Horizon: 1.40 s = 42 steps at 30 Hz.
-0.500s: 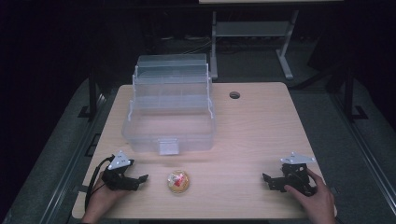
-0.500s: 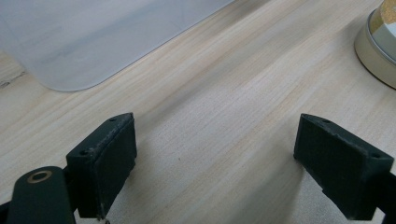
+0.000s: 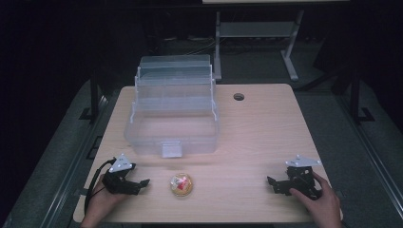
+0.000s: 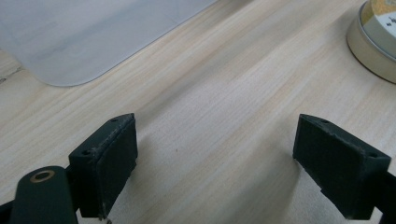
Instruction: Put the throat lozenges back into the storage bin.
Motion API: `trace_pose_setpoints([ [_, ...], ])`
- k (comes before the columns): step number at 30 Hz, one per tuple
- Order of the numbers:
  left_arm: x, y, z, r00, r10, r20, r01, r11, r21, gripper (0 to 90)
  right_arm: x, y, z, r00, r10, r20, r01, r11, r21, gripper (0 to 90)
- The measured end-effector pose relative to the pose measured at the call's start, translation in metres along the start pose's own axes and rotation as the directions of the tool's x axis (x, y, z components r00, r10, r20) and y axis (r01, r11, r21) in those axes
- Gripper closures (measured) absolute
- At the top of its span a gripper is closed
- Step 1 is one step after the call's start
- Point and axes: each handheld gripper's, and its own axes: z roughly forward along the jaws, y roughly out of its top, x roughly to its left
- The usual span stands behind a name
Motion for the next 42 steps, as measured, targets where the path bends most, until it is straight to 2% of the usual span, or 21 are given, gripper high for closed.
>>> trace_pose_setpoints([
  [9, -0.002, 0.008, -0.004, 0.9994, -0.014, 0.033, 0.013, 0.9997, 0.019, 13.3, 0.0, 0.0, 0.0, 1.0, 0.0, 0.0, 0.0, 1.0, 0.0, 0.0],
  [21, -0.006, 0.018, -0.008, 0.9991, 0.003, 0.043, -0.005, 0.9992, 0.039, 13.7, 0.0, 0.0, 0.0, 1.0, 0.0, 0.0, 0.0, 1.0, 0.0, 0.0],
  [32, -0.011, 0.028, -0.012, 0.9969, -0.005, 0.079, 0.001, 0.9987, 0.052, 14.1, 0.0, 0.0, 0.0, 1.0, 0.0, 0.0, 0.0, 1.0, 0.0, 0.0],
  [42, -0.017, 0.04, -0.012, 0.9948, 0.026, 0.099, -0.033, 0.9969, 0.072, 14.3, 0.0, 0.0, 0.0, 1.0, 0.0, 0.0, 0.0, 1.0, 0.0, 0.0],
])
